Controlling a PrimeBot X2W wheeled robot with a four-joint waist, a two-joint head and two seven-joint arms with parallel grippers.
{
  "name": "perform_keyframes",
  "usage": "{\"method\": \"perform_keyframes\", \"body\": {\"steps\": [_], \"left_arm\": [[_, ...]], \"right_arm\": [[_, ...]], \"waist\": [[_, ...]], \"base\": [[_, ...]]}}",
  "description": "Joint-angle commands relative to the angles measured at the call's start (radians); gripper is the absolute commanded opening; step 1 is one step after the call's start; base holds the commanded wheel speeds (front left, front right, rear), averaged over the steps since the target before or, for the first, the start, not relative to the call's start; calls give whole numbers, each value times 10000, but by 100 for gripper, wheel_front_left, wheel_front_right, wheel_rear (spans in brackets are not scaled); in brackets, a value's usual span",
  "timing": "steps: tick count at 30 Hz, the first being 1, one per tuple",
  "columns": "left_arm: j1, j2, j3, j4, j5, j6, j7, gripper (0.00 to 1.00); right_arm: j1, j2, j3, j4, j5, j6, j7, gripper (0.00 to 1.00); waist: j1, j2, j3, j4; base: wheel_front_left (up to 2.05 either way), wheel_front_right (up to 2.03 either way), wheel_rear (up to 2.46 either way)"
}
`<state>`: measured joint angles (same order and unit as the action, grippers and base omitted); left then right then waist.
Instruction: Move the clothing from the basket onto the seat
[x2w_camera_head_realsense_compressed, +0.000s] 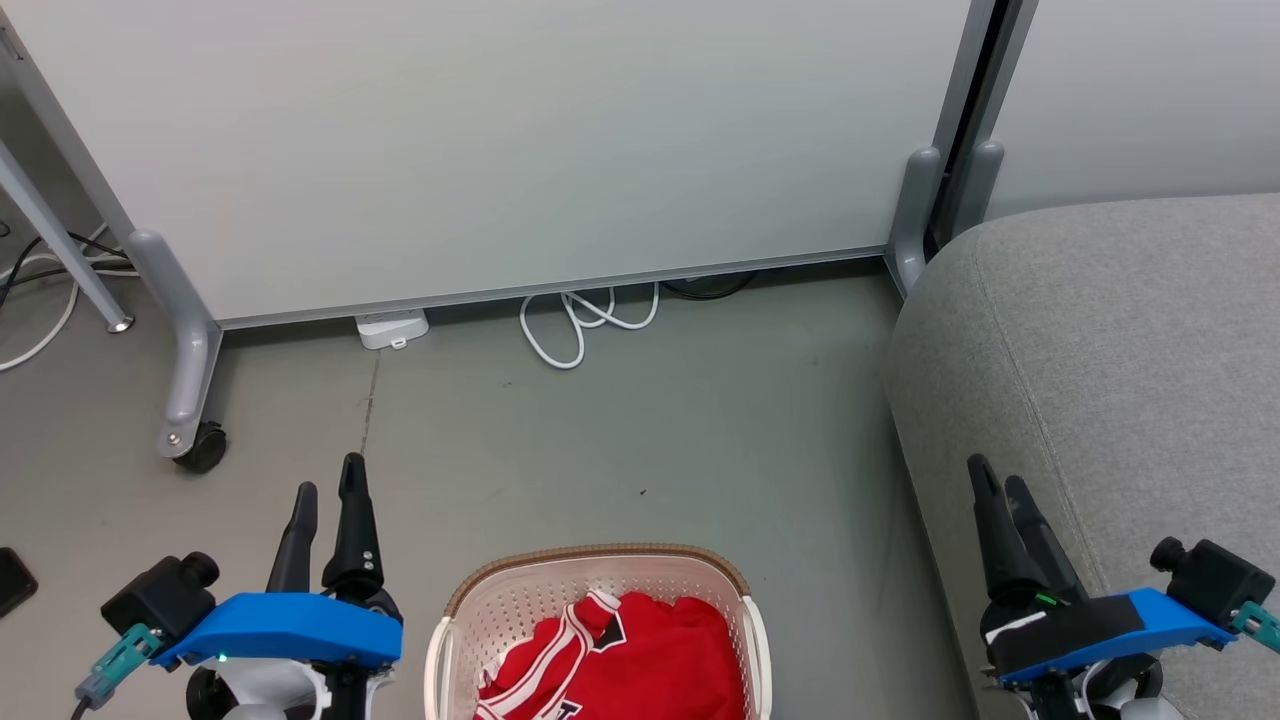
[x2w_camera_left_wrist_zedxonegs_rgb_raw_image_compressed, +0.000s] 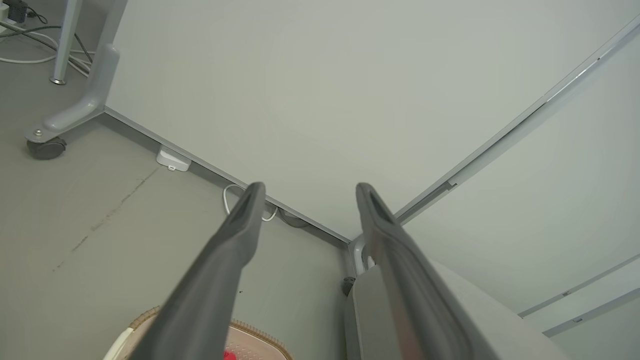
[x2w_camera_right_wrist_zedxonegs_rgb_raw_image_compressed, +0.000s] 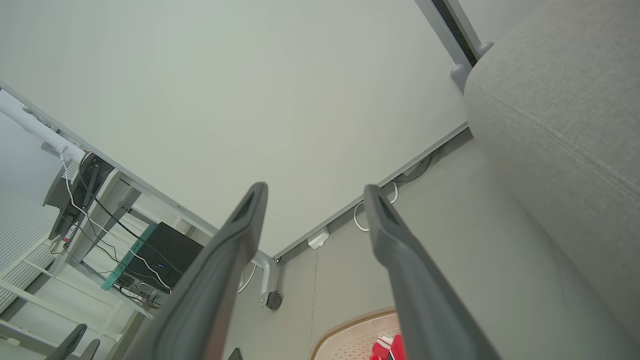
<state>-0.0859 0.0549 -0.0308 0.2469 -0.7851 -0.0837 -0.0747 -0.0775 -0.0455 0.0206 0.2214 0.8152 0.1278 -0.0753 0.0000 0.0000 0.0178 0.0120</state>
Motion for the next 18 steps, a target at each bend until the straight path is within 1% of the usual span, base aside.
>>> {"method": "perform_keyframes", "body": {"steps": [1, 18], "left_arm": [[-285, 85, -77, -73, 273, 36, -87, 100], [-430, 247, -703, 300, 2307, 284, -599, 100]], "right_arm": [[-258, -52, 44, -67, -313, 26, -77, 100], [-309, -58, 339, 134, -2580, 27, -591, 100]], "waist": [[0, 0, 0, 5], [0, 0, 27, 73]], "base": [[0, 0, 0], [0, 0, 0]]}}
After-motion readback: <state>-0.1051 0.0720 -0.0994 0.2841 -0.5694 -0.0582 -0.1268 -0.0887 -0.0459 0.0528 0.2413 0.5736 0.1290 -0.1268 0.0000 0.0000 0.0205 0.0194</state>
